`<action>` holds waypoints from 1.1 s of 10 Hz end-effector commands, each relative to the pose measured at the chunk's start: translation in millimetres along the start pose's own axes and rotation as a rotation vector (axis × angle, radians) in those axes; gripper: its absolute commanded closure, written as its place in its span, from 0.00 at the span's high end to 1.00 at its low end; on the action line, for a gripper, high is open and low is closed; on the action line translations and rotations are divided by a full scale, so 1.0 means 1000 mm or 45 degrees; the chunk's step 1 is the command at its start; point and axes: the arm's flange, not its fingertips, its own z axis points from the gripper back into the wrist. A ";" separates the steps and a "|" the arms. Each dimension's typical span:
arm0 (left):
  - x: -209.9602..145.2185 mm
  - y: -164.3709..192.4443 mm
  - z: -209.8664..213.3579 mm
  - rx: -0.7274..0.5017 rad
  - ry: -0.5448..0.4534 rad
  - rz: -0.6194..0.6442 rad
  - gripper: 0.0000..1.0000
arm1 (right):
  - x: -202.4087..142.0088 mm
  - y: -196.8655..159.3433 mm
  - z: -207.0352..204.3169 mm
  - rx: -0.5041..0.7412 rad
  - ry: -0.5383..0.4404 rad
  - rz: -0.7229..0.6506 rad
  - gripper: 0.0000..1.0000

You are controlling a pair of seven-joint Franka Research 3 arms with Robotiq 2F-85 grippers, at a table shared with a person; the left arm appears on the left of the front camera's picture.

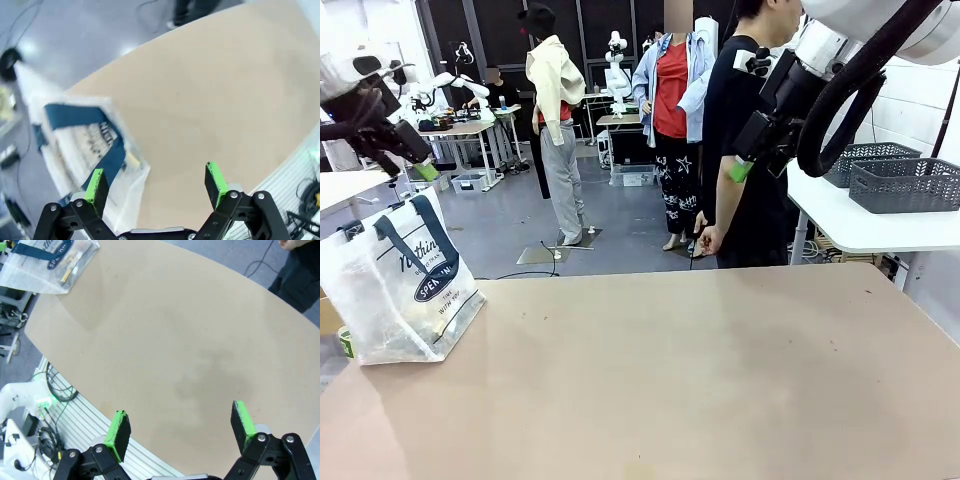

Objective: Transfer purchased items from the store into the shopping bag.
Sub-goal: Move the Reusable shopping bag to the right side of the table.

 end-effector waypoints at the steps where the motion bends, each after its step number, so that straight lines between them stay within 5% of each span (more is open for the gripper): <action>1: -0.011 0.006 -0.001 -0.233 -0.062 -0.200 1.00 | -0.003 0.000 0.000 -0.009 0.016 -0.001 1.00; 4: -0.018 -0.001 -0.003 -0.377 -0.221 -0.365 1.00 | -0.003 0.000 0.000 -0.009 0.016 -0.001 1.00; 11: -0.014 -0.005 -0.007 -0.356 -0.212 -0.396 1.00 | -0.003 0.000 0.000 -0.009 0.016 -0.001 1.00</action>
